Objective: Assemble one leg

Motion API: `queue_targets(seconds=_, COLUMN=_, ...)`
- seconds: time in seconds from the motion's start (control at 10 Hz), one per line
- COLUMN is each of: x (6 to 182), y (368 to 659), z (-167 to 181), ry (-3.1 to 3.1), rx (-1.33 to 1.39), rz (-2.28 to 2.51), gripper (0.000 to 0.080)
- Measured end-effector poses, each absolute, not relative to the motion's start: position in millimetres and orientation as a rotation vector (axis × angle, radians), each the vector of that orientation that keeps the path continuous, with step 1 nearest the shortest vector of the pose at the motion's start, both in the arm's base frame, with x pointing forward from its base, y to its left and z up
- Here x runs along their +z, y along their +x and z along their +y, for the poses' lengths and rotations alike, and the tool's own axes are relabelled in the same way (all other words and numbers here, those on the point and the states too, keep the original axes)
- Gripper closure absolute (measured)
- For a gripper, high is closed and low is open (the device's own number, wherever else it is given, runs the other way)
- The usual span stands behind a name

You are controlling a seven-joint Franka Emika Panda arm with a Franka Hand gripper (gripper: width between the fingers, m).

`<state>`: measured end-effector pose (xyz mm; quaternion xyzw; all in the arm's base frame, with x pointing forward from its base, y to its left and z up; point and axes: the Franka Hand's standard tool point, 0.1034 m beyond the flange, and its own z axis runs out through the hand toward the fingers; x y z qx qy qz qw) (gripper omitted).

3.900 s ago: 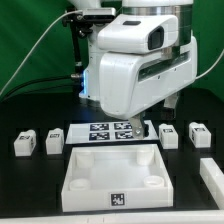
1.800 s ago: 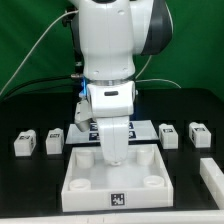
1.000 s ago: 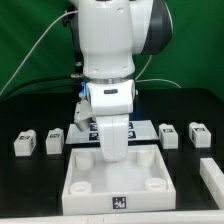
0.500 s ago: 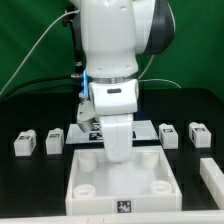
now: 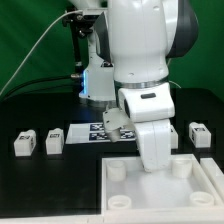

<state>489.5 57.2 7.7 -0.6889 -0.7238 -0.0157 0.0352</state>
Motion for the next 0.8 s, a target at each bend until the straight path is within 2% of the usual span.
queue_targets(seconds=0.8, x=7.7, y=490.3, z=63.6, ry=-2.185, rx=-0.005, rz=-2.123, gripper=0.0735)
